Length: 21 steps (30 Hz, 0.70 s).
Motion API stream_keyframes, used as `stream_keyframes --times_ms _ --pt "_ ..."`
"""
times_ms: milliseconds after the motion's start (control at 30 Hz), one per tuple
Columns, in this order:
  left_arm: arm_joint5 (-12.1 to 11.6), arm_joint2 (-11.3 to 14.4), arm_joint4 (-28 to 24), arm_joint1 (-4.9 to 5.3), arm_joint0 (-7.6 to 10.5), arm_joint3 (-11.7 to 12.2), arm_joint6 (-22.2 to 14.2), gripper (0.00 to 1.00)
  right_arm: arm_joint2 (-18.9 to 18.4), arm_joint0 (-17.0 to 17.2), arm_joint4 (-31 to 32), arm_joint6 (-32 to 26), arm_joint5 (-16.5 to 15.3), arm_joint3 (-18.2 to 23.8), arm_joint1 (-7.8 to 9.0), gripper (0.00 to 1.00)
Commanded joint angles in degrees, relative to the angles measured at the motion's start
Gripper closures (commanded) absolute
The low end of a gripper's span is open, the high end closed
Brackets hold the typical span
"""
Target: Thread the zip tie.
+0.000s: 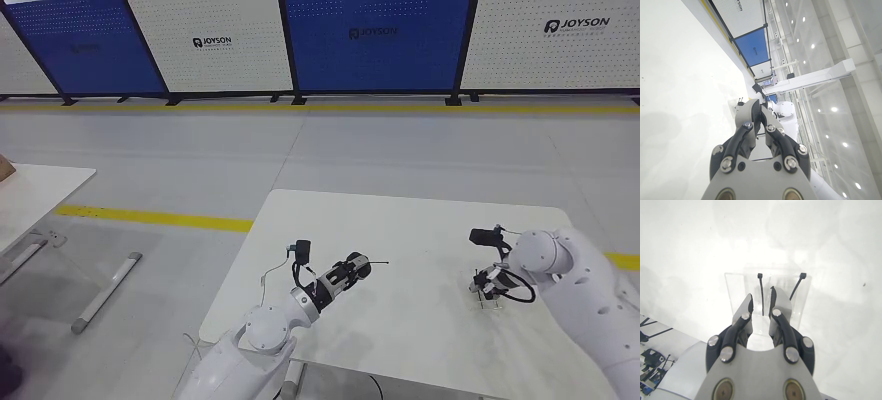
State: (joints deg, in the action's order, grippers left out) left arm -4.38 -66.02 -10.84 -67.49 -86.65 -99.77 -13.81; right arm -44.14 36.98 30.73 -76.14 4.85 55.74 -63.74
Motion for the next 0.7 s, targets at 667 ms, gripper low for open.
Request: stream_keyframes --times_ms 667 --pt "0.0 0.0 0.0 0.0 0.0 0.0 0.0 1.0 -2.0 0.3 0.9 -2.9 -2.7 2.4 0.41 1.0"
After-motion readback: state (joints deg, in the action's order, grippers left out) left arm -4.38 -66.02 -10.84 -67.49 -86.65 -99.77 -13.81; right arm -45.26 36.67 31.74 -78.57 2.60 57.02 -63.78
